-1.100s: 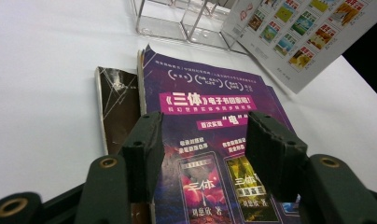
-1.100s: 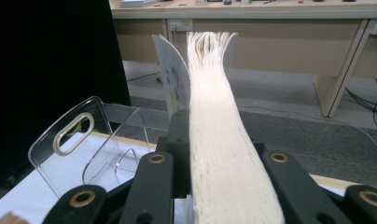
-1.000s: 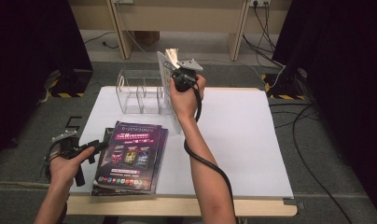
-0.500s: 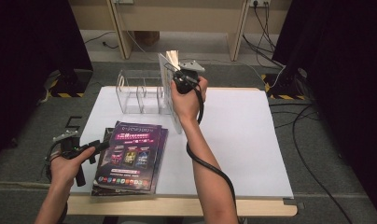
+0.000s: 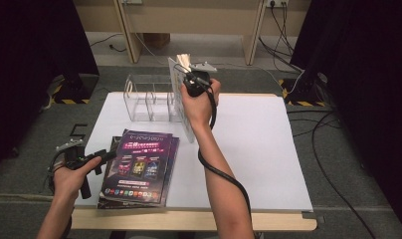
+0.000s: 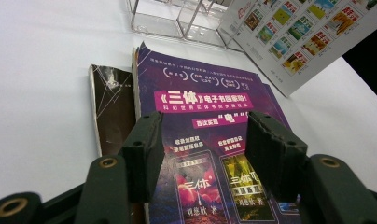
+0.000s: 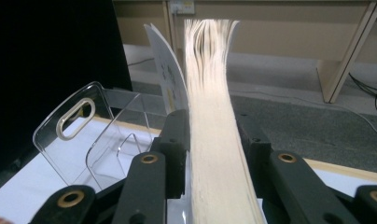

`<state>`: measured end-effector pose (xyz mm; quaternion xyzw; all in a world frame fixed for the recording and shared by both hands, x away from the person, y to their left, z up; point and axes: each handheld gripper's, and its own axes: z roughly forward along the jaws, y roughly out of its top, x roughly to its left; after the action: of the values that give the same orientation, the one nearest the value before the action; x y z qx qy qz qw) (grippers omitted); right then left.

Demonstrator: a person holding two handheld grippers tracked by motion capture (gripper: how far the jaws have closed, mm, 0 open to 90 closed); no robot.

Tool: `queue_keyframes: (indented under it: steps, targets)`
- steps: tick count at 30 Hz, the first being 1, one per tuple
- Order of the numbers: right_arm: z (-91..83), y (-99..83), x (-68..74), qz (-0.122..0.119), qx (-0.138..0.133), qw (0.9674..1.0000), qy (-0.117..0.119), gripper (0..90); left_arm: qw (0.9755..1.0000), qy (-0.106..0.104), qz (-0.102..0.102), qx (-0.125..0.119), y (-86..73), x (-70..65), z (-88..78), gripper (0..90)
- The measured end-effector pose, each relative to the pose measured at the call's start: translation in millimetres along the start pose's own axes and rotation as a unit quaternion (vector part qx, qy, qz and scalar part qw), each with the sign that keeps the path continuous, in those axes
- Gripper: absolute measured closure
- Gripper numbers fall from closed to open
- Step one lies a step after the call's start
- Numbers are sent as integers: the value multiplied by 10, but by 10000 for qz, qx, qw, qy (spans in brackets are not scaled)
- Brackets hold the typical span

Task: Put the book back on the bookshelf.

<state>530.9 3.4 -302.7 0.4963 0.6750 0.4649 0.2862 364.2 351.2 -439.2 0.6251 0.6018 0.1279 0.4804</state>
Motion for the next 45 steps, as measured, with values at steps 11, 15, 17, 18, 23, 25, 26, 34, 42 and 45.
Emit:
queue_keyframes:
  steps: [11,15,17,18,23,25,26,34,42,45]
  targets:
    - [71,73,6,-38,250,9997,-21,732,10000,-2,-1,19,-4,4,6,458]
    - [80,110,-3,-2,369,9993,46,740,10000,7,-3,20,-9,4,11,458]
    - [89,111,-12,-2,318,9995,61,742,10000,5,2,21,-9,3,12,458]
    - [89,111,-12,-2,318,9995,61,742,10000,4,-1,18,-8,2,14,458]
    - [116,100,-7,12,160,9999,49,743,10000,-18,-48,50,-14,19,26,460]
    - [128,100,0,-16,91,10000,33,743,10000,12,-42,47,-15,35,23,459]
    - [130,100,8,-5,59,10000,31,743,10000,25,-50,36,-13,35,20,459]
    - [141,128,27,-2,-149,9999,-47,744,10000,52,-29,30,-13,35,15,457]
    - [211,131,28,62,-165,9998,-86,744,10000,58,-29,28,-12,44,13,456]
    - [234,132,29,101,-203,9997,-102,744,10000,63,-48,27,-16,53,16,456]
